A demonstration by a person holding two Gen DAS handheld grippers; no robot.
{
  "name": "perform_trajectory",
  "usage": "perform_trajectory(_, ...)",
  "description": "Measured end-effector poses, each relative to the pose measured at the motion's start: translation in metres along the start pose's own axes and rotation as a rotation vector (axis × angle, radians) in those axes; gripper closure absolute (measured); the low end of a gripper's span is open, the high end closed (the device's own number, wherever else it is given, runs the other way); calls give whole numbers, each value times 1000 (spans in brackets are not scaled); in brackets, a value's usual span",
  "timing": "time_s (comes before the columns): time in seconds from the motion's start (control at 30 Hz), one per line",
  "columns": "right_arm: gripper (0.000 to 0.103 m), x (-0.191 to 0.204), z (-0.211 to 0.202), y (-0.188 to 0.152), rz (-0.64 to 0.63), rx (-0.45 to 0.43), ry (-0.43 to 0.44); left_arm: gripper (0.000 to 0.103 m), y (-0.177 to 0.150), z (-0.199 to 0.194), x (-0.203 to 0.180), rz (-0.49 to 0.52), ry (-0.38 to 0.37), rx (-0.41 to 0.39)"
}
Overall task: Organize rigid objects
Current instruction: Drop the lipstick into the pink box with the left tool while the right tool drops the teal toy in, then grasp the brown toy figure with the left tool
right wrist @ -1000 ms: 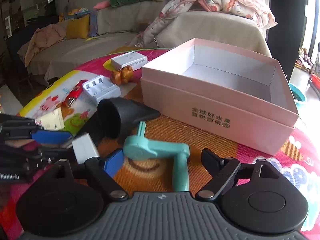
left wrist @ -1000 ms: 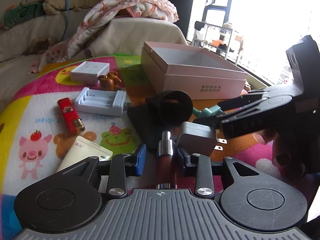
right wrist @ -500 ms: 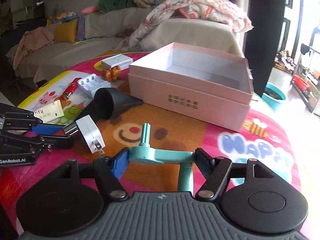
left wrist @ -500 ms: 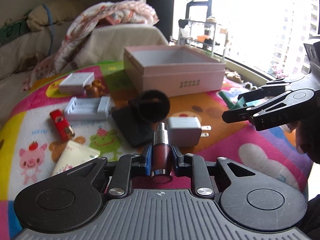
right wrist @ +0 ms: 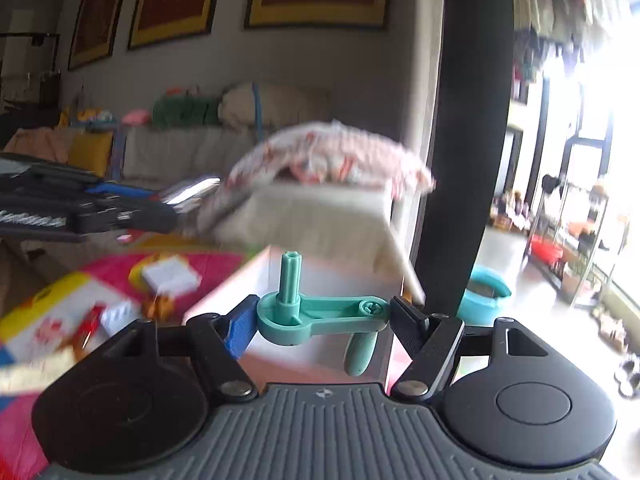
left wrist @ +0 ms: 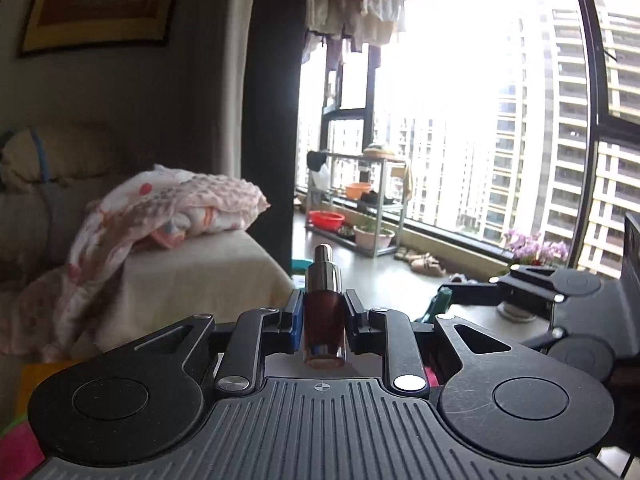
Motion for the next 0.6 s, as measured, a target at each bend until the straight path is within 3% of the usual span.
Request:
perform_trajectory(0.03,29,-1,10,10,-15,-16,-4,77,7,14,5,-46,-6,12)
perform_trajectory(0.07,19,-2,20,16,-27,-11,-9,77,10,24,9,-74,-3,19)
perform_trajectory(0.17,16,-2,34,12,-13,25,-18,77,-2,33,22,-97,32,43)
perform_trajectory(0.3,15,13,20,-38,56,78,69,77,-57,14,44,-113,81,108)
perform_trajectory(0.47,15,54,0,-113,48,238,192,77,-133,-29,64,-123,117,205)
perform_trajectory(0.6,15,84,-16,-133,86,285,291,77,-164,-61,80,-176,184,225)
Point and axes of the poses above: each gripper's, at about its wrist camera, not at the fingertips, and z roughly the way its jaws point, x to its left, y to its top, the point moved 8 cm from there along z, roughly the way its jaws point, and after that the axes turned 9 degrees about -z, right-handed, at the moved point
